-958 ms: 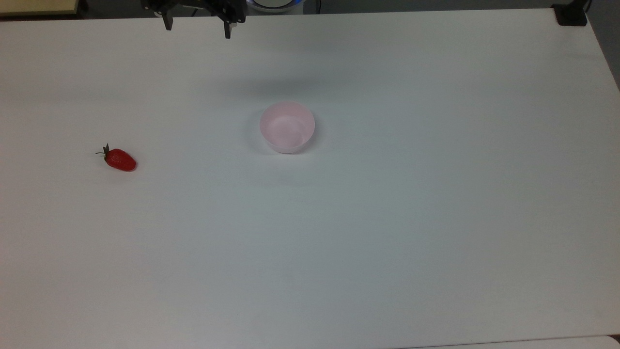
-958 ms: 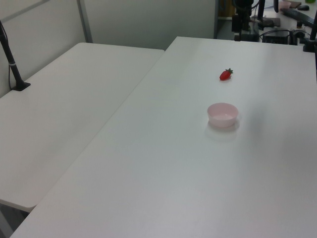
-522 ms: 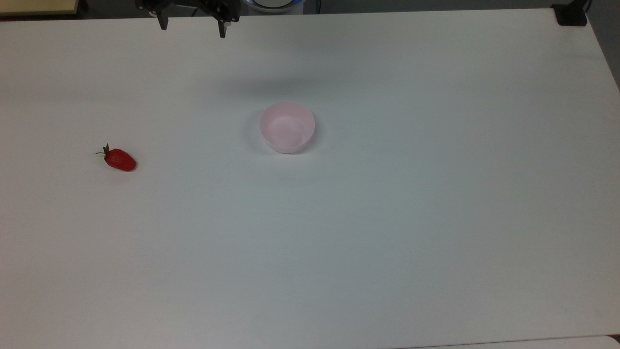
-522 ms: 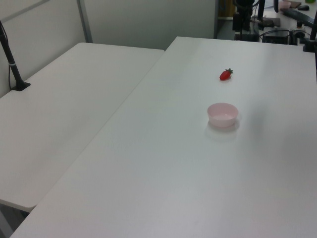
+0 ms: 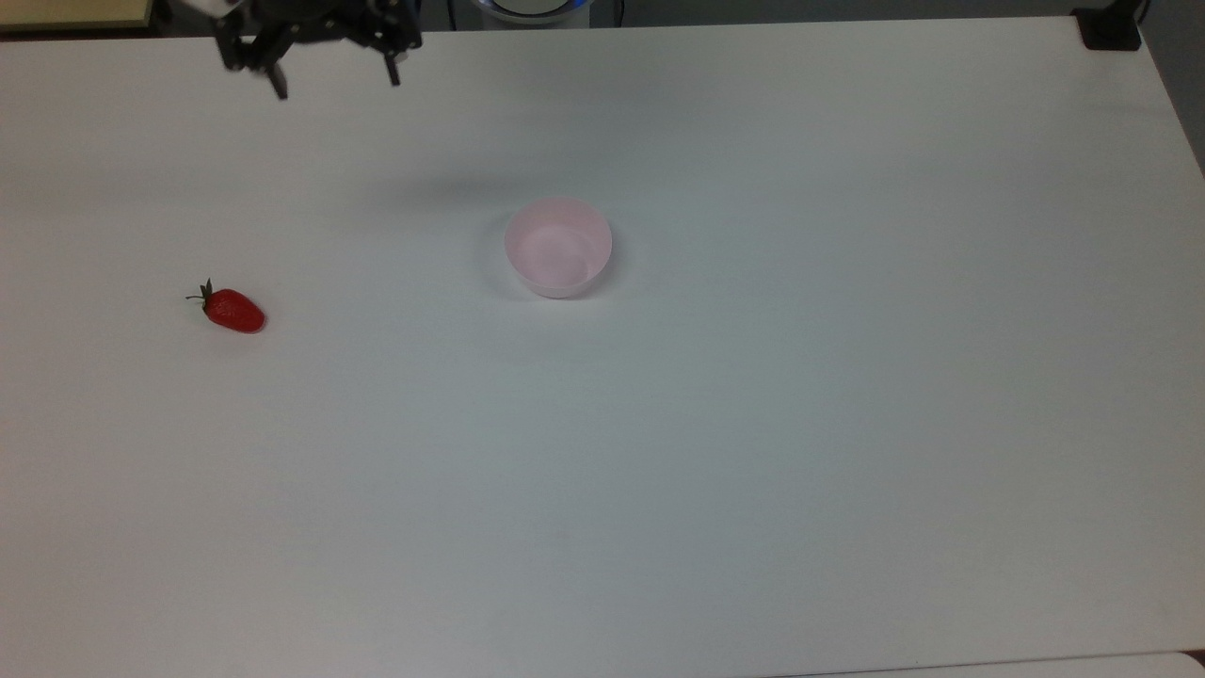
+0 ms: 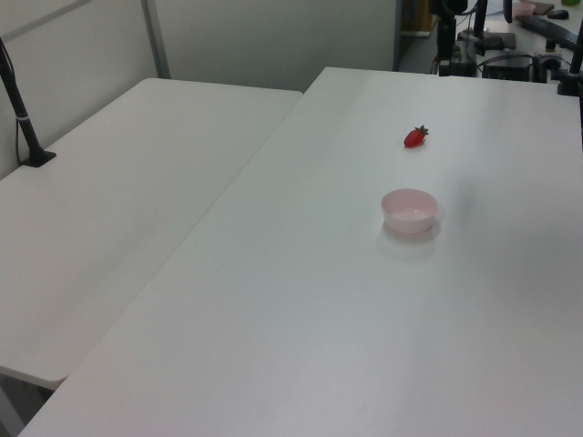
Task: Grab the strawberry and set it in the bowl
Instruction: 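Lower the open gripper over the red strawberry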
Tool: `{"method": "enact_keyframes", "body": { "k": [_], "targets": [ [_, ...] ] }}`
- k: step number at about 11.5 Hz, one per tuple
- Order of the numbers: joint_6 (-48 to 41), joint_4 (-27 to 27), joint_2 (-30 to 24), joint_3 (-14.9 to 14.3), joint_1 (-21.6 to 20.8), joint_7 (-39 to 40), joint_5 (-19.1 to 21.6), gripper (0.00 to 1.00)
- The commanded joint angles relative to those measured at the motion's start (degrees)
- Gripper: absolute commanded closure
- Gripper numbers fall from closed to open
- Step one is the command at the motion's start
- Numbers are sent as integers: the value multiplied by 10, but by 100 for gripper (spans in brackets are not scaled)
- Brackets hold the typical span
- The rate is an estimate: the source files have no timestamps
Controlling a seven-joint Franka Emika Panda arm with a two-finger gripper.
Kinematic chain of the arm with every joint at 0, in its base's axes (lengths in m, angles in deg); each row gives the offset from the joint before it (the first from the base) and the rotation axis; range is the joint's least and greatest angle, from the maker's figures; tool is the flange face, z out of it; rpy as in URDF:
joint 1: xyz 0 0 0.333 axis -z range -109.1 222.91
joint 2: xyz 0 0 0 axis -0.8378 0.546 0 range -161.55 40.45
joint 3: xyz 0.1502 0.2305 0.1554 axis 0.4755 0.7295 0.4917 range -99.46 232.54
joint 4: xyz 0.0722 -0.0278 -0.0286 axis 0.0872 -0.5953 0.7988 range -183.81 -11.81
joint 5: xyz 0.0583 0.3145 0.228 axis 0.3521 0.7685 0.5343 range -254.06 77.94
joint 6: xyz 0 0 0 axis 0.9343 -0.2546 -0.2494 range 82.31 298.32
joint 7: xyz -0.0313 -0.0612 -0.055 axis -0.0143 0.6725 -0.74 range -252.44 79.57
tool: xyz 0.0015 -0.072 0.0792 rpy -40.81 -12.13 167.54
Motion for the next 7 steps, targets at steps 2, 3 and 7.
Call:
{"method": "enact_keyframes", "body": {
  "k": [2, 3, 7],
  "targets": [
    [75, -6, 61, -3, 31, 184, 13, 0],
    [101, -6, 77, -3, 39, 215, 12, 0],
    [200, -5, 157, -2, 63, 343, -22, 0]
  ]
}}
